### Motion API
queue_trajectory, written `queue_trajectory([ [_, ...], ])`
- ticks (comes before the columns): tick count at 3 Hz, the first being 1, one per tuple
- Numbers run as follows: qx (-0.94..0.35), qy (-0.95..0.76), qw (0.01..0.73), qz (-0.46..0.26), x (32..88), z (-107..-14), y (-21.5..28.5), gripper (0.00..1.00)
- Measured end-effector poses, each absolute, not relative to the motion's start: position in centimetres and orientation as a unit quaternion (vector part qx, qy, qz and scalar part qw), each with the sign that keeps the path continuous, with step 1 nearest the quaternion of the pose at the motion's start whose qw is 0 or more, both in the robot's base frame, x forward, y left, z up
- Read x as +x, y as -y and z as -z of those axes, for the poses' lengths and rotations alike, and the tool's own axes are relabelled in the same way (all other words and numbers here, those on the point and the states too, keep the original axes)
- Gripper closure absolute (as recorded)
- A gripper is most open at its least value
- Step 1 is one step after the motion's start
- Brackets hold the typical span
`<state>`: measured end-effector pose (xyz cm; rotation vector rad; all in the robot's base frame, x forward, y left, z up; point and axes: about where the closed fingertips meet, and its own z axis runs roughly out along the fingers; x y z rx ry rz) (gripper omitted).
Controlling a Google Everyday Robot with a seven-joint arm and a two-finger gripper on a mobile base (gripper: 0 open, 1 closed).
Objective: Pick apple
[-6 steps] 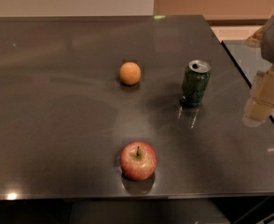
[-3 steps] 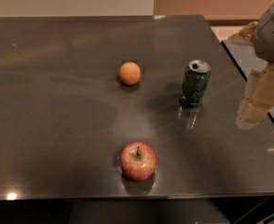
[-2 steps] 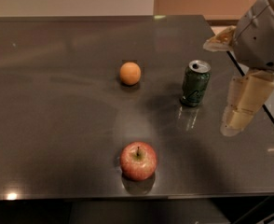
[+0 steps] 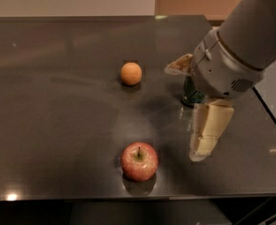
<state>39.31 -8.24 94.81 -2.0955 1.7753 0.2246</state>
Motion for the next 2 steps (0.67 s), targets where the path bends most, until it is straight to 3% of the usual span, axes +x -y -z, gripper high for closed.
queue_trajectory([
  [2, -0.791, -0.579, 0.171, -0.104, 36.4, -90.7, 4.5, 0.0],
])
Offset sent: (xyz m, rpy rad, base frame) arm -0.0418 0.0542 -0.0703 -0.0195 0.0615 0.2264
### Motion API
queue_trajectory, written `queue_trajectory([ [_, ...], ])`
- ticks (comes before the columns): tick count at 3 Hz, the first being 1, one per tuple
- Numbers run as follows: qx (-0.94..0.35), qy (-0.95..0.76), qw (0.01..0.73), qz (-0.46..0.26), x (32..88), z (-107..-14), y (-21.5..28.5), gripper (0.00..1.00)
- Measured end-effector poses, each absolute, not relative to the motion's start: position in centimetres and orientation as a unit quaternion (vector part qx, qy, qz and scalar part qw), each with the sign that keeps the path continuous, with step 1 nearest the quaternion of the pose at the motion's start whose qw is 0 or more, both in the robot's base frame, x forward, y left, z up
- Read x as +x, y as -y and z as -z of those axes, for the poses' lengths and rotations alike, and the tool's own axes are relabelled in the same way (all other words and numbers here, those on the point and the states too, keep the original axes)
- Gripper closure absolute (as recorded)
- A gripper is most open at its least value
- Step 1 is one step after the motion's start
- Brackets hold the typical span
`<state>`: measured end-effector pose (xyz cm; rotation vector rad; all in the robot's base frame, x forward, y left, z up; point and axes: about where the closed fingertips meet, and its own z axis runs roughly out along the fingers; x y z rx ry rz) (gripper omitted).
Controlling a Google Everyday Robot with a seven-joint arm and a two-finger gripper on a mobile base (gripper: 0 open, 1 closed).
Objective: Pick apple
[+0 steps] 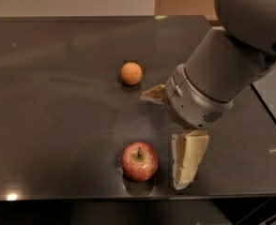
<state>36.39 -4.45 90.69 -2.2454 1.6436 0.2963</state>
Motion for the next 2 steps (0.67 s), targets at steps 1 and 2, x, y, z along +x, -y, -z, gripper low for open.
queue_trajectory([
  [1, -0.803, -0.565, 0.16, -0.105, 35.9, -88.8, 3.3, 0.0],
  [2, -0.808, -0.559, 0.155, -0.106, 36.1, -87.4, 2.7, 0.0],
])
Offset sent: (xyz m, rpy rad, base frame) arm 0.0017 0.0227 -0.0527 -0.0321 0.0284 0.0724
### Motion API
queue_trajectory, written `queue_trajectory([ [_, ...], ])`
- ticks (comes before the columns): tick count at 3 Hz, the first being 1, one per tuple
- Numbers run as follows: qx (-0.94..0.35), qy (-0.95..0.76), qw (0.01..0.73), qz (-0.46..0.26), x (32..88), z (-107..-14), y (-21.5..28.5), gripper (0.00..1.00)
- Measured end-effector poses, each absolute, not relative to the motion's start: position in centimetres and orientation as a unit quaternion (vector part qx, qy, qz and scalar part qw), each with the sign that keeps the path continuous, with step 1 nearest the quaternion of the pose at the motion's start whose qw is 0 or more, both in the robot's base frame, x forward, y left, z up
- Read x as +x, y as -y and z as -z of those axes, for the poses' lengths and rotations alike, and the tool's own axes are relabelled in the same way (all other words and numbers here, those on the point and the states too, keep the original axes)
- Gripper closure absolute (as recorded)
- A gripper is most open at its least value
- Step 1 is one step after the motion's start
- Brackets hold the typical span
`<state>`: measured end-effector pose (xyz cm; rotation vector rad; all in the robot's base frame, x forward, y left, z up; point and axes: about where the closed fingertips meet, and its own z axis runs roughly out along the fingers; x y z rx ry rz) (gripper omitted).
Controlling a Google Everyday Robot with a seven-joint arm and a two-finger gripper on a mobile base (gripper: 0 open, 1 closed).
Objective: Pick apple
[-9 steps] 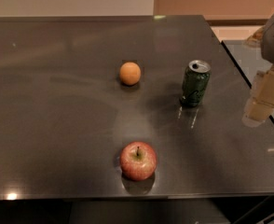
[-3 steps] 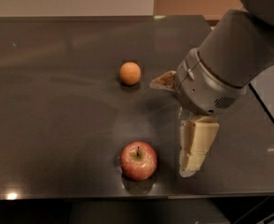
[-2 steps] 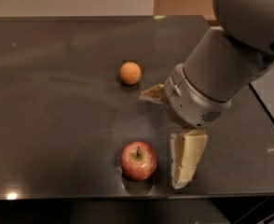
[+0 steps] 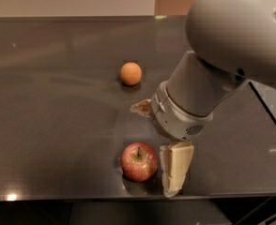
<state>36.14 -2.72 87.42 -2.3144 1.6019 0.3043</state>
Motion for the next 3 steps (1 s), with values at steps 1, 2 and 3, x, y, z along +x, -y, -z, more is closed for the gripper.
queue_trajectory([
  [1, -0.81, -0.556, 0.151, -0.106, 36.5, -86.6, 2.3, 0.0],
  [2, -0.813, -0.554, 0.146, -0.102, 36.7, -85.9, 2.2, 0.16],
  [3, -0.815, -0.553, 0.139, -0.1, 36.7, -85.4, 2.2, 0.37],
])
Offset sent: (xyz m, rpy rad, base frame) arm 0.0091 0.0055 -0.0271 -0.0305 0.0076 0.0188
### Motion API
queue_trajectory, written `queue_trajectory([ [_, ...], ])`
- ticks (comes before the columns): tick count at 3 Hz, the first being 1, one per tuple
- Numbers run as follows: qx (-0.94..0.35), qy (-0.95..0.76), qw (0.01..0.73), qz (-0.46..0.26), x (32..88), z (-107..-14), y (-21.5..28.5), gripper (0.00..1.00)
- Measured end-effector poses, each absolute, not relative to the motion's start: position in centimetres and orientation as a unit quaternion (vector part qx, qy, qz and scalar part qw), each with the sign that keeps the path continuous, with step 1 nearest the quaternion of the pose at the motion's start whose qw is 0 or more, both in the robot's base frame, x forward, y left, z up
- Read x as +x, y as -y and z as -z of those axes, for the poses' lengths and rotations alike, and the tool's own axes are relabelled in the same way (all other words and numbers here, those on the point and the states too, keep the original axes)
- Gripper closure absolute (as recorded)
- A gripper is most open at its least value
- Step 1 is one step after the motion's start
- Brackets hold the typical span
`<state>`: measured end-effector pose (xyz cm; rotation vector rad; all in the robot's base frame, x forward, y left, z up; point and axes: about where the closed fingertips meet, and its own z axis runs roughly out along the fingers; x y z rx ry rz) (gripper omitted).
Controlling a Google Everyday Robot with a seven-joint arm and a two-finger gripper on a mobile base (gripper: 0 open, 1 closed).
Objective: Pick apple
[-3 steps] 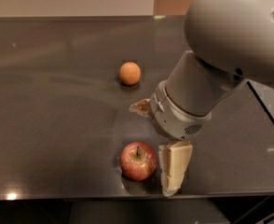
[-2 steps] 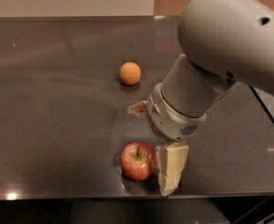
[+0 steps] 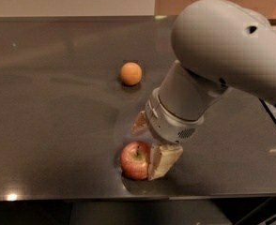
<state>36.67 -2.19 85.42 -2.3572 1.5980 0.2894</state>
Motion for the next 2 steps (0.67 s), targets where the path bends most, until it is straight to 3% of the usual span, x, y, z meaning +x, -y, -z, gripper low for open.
queue_trajectory([
  [2, -0.817, -0.548, 0.145, -0.105, 36.5, -87.2, 2.0, 0.84],
])
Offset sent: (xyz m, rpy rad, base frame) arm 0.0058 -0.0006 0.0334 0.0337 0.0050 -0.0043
